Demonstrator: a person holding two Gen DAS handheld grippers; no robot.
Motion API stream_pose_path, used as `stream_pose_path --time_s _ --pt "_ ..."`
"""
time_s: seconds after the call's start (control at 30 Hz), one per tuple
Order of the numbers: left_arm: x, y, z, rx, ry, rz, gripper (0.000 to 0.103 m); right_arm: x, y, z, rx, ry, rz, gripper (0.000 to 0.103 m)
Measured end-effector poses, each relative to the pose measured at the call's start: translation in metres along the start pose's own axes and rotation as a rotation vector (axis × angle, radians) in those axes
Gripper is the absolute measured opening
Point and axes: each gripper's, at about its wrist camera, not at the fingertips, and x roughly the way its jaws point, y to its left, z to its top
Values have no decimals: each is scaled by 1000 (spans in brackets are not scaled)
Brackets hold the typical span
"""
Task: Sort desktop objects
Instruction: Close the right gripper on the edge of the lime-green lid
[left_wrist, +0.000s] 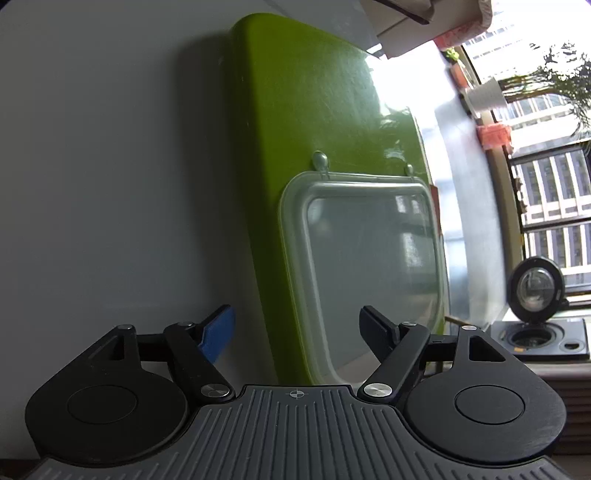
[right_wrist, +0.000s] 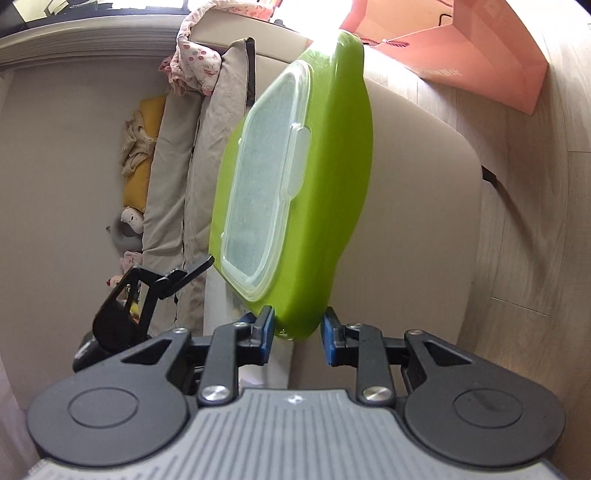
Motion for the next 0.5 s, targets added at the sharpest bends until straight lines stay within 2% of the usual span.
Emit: stream_pose_path --time_s 0.1,0.13,0.2,0.27,0.37,0.5 --pt "-11 -21 -10 102 -5 38 88 -4 -4 -3 -36 -12 17 45" --pt "-15 -25 -11 124 -14 37 91 -5 -4 -2 -46 -30 20 57" --pt "-23 -32 -11 153 -30 30 93 -12 -7 1 -35 -123 6 62" --pt "-30 -33 -9 150 -37 14 93 -16 -10 6 -24 -207 -10 73" --pt "-28 -26 -3 92 -13 -26 93 -3 -17 22 -29 -267 1 77" --pt "-21 -3 -5 31 23 -47 93 19 -25 35 20 -261 31 75"
